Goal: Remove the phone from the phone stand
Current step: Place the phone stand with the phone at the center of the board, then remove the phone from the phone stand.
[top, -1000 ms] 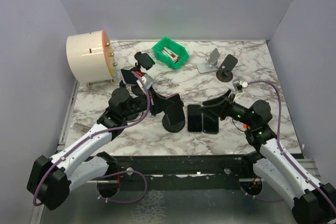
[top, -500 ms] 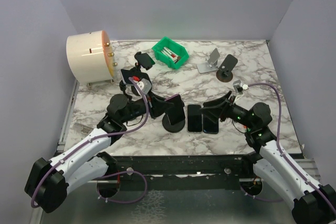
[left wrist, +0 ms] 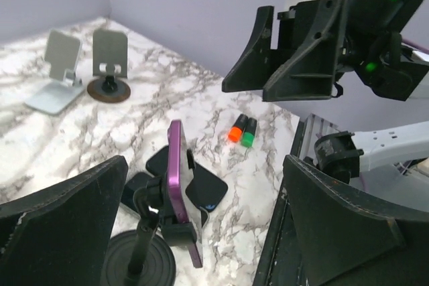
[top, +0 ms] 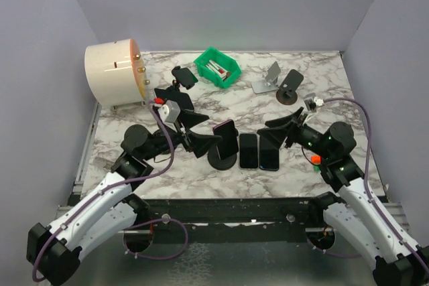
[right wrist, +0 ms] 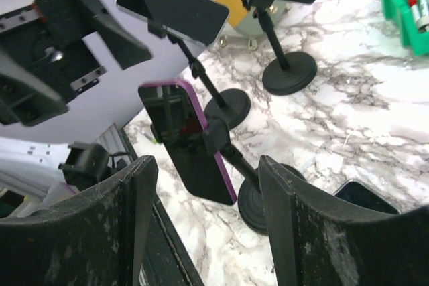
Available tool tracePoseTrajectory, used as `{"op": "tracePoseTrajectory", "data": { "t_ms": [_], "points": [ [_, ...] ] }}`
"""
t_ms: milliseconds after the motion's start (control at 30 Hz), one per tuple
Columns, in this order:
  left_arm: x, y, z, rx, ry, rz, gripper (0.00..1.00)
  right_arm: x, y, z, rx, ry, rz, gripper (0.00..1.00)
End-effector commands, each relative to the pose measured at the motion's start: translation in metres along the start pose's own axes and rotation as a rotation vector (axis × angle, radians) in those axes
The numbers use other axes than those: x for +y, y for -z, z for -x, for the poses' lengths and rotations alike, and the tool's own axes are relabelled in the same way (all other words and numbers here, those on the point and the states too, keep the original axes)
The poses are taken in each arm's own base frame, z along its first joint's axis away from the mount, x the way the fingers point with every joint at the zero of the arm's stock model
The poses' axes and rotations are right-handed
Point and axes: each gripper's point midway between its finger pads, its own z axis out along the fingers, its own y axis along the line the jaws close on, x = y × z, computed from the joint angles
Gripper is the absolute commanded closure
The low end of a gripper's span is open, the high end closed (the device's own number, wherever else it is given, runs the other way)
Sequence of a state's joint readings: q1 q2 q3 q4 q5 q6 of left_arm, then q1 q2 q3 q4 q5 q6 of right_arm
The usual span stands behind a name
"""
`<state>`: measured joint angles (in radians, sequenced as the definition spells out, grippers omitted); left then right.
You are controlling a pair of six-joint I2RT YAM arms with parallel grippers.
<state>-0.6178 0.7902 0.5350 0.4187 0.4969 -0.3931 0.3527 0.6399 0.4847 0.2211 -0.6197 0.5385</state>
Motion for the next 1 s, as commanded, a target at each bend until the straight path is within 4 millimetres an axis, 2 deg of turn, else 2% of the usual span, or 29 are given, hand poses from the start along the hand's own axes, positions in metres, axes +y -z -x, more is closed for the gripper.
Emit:
{"op": "tracePoseTrajectory", "data": {
  "t_ms": [0, 167, 267, 300, 400, 467, 533, 667, 733, 867, 933, 967],
  "points": [
    [-0.020, 0.014, 0.042, -0.084, -0.097, -0.009, 0.01, -0.010, -0.003, 0.026, 0.006, 0.055, -0.120, 0.33],
    [-0.007, 0.030, 0.077, -0.165, -0.096, 0.165, 0.01, -0.019, -0.019, 0.062, 0.014, 0.118, -0.222, 0.37],
    [-0.008, 0.035, 0.101, -0.206, -0.073, 0.214, 0.01, -0.018, -0.038, 0.080, 0.031, 0.194, -0.297, 0.39],
    [-0.010, 0.036, 0.108, -0.214, -0.069, 0.221, 0.01, -0.011, -0.045, 0.096, 0.019, 0.230, -0.317, 0.40],
    [-0.015, 0.041, 0.122, -0.235, -0.077, 0.233, 0.01, 0.007, -0.069, 0.111, 0.026, 0.331, -0.389, 0.40],
    [-0.015, 0.047, 0.128, -0.257, -0.086, 0.249, 0.01, 0.019, -0.084, 0.110, 0.038, 0.416, -0.451, 0.40],
    [-0.013, 0.054, 0.132, -0.288, -0.077, 0.280, 0.01, 0.024, -0.090, 0.102, 0.043, 0.473, -0.540, 0.38],
    [-0.016, 0.067, 0.131, -0.323, -0.070, 0.289, 0.01, 0.011, -0.085, 0.076, 0.015, 0.386, -0.602, 0.27],
    [-0.017, 0.072, 0.123, -0.317, -0.071, 0.282, 0.01, 0.015, -0.081, 0.062, -0.014, 0.300, -0.546, 0.23],
    [-0.017, 0.079, 0.102, -0.303, -0.034, 0.270, 0.01, 0.031, -0.065, 0.042, 0.006, 0.260, -0.401, 0.15],
    [-0.018, 0.080, 0.094, -0.298, -0.006, 0.256, 0.01, 0.036, -0.058, 0.035, 0.036, 0.267, -0.361, 0.02],
    [-0.017, 0.080, 0.089, -0.291, 0.007, 0.258, 0.01, 0.038, -0.055, 0.032, 0.055, 0.269, -0.352, 0.00]
  ]
}}
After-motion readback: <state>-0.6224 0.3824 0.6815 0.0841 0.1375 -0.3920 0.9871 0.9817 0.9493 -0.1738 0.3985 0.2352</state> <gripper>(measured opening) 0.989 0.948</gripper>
